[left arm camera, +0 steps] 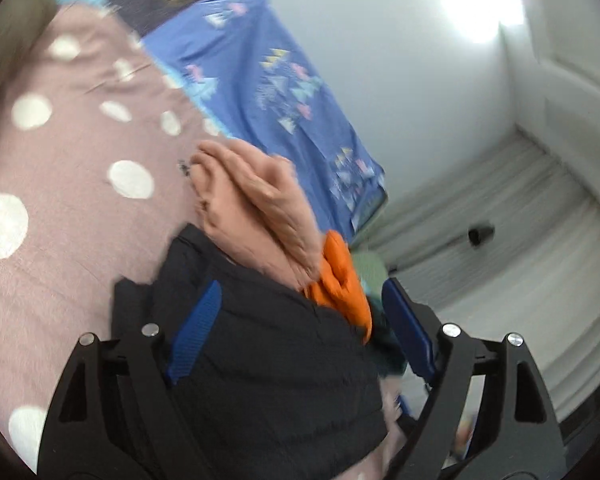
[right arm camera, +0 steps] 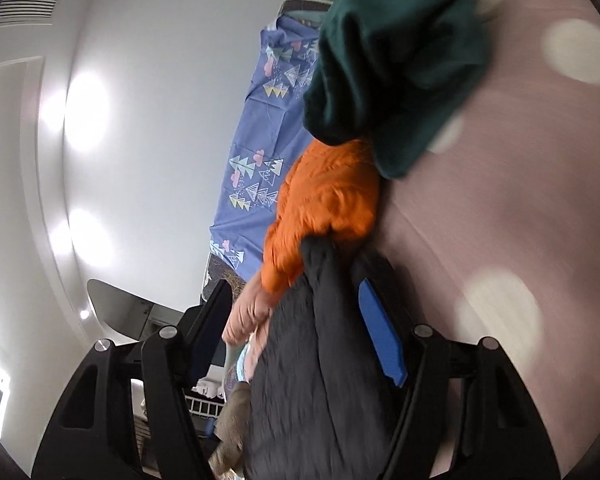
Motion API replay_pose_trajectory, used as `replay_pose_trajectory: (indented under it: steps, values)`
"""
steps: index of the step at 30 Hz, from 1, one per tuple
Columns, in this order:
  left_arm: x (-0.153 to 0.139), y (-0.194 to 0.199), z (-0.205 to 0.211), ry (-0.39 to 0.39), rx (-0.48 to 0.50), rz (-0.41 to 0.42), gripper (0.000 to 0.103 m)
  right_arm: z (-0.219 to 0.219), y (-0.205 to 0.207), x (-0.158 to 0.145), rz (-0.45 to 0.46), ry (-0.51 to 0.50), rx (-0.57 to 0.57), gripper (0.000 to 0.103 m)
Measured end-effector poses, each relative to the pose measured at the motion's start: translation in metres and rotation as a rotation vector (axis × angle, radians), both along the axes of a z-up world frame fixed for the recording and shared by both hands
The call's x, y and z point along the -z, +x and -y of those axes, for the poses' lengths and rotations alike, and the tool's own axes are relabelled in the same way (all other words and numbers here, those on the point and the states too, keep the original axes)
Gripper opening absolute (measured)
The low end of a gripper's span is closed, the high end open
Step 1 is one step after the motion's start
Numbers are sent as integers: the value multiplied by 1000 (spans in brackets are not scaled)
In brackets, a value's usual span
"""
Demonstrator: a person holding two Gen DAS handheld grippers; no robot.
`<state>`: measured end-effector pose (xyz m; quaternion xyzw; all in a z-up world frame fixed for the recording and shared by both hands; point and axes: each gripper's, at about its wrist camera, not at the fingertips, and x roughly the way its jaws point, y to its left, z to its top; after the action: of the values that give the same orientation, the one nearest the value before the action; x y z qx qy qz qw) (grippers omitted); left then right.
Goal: Fold large clothes
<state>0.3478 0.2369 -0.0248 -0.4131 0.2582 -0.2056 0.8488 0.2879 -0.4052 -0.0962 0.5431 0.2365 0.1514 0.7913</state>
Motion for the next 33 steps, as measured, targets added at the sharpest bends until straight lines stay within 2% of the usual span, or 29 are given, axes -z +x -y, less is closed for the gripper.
replay_pose_trajectory:
  steps: [3, 6, 8, 11, 13, 15, 18, 25, 27, 29, 33]
  values:
    - [-20, -21, 39, 139, 73, 31, 80, -13, -37, 12, -15, 10, 0, 67]
    - [-33, -38, 71, 219, 121, 50, 78, -28, -65, 27, -49, 43, -31, 67]
    - [-37, -48, 88, 254, 143, 58, 78, -40, -77, 29, -56, 41, -41, 67]
    - [-47, -68, 121, 385, 150, 80, 78, -59, -87, 35, -61, 59, -54, 68]
    - [-50, -75, 143, 438, 156, 95, 78, -73, -88, 40, -97, 82, -84, 69]
    - [-49, -75, 159, 431, 172, 93, 78, -86, -90, 47, -136, 110, -87, 70]
    - [-42, -64, 185, 424, 192, 72, 78, -99, -93, 53, -167, 121, -84, 81]
    - [-13, -26, 248, 500, 261, 33, 78, -100, -80, 62, -175, 97, 12, 82]
    - [-1, -10, 262, 523, 270, 15, 78, -101, -69, 60, -167, 57, 2, 83]
    - [10, 4, 269, 543, 265, -13, 78, -102, -59, 59, -152, 69, -18, 84]
    - [42, 38, 271, 516, 258, -97, 78, -102, -44, 61, -174, 26, 11, 86]
